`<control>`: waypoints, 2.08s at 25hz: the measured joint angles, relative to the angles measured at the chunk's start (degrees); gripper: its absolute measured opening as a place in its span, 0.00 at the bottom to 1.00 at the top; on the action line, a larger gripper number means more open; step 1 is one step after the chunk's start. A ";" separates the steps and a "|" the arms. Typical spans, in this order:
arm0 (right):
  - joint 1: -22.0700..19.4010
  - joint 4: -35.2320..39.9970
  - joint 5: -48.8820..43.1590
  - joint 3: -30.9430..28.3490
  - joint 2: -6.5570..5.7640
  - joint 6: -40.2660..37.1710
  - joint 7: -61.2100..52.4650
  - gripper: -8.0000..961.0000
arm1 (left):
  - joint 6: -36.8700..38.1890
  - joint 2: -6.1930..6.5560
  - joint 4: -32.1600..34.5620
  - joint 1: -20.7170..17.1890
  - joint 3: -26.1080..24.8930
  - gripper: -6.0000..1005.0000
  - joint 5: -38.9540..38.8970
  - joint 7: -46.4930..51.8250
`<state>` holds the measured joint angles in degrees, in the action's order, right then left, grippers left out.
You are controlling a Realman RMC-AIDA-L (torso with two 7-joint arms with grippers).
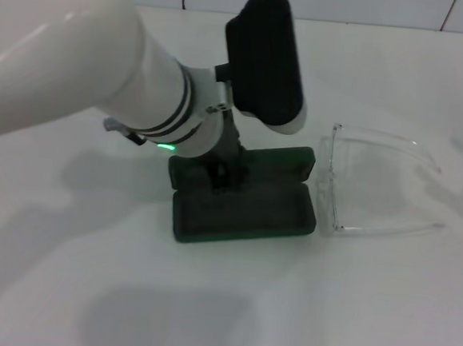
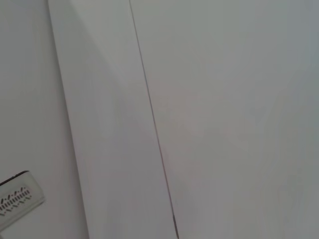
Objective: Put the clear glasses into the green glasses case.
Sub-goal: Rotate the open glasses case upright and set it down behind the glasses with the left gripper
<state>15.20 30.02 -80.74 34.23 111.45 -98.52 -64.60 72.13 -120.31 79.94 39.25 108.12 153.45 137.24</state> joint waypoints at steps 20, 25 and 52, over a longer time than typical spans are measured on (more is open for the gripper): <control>0.08 -0.23 0.19 -0.04 0.00 0.58 1.15 0.91 | -13.19 -0.12 -8.15 8.79 6.74 0.22 -3.60 -1.05; -0.05 -0.23 0.22 -0.18 0.00 0.61 1.20 0.91 | -15.21 -0.11 -9.24 8.69 7.88 0.24 -3.61 -1.10; -0.62 -0.32 0.33 -1.03 0.00 0.01 1.23 0.91 | -19.43 -0.17 -9.45 7.42 12.29 0.32 -3.24 -1.60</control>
<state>14.58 29.70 -80.41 33.19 111.44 -98.50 -63.36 52.70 -120.48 70.50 46.67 120.41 150.20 135.64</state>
